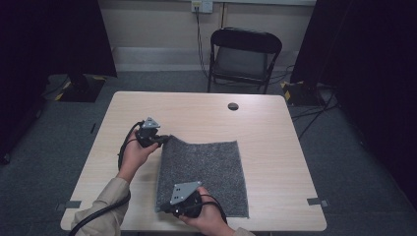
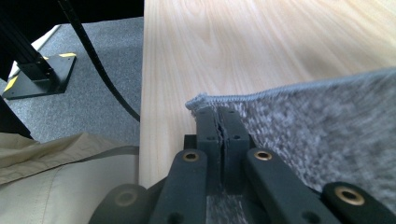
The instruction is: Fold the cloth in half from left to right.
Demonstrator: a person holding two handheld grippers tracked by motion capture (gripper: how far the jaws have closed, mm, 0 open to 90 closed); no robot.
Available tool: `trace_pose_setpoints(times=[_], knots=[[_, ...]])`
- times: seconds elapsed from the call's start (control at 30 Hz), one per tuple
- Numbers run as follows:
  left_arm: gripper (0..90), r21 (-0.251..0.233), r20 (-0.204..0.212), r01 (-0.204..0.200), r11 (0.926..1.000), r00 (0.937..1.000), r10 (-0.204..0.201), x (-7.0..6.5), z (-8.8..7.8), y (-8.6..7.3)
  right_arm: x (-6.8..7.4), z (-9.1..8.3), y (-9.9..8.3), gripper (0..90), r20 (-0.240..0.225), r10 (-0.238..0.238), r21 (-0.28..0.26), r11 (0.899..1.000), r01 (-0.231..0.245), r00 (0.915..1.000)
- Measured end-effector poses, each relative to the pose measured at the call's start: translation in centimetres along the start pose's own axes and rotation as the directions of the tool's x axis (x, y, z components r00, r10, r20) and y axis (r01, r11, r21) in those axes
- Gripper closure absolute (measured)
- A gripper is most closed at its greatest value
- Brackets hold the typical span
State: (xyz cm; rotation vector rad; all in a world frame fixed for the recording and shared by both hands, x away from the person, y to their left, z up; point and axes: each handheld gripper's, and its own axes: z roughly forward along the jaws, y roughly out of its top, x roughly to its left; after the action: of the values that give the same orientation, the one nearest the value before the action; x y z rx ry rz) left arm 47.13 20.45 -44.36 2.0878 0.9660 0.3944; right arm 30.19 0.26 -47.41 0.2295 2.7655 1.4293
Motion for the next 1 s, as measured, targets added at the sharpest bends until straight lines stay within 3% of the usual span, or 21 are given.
trace_pose_setpoints(times=[1.0], knots=[[89.1,0.01,-0.024,-0.037,0.9992,0.999,0.038,1.4,-3.6,3.3,-0.2,-1.5,3.4,89.1,-0.009,-0.02,-0.062,0.998,0.02,0.9998]])
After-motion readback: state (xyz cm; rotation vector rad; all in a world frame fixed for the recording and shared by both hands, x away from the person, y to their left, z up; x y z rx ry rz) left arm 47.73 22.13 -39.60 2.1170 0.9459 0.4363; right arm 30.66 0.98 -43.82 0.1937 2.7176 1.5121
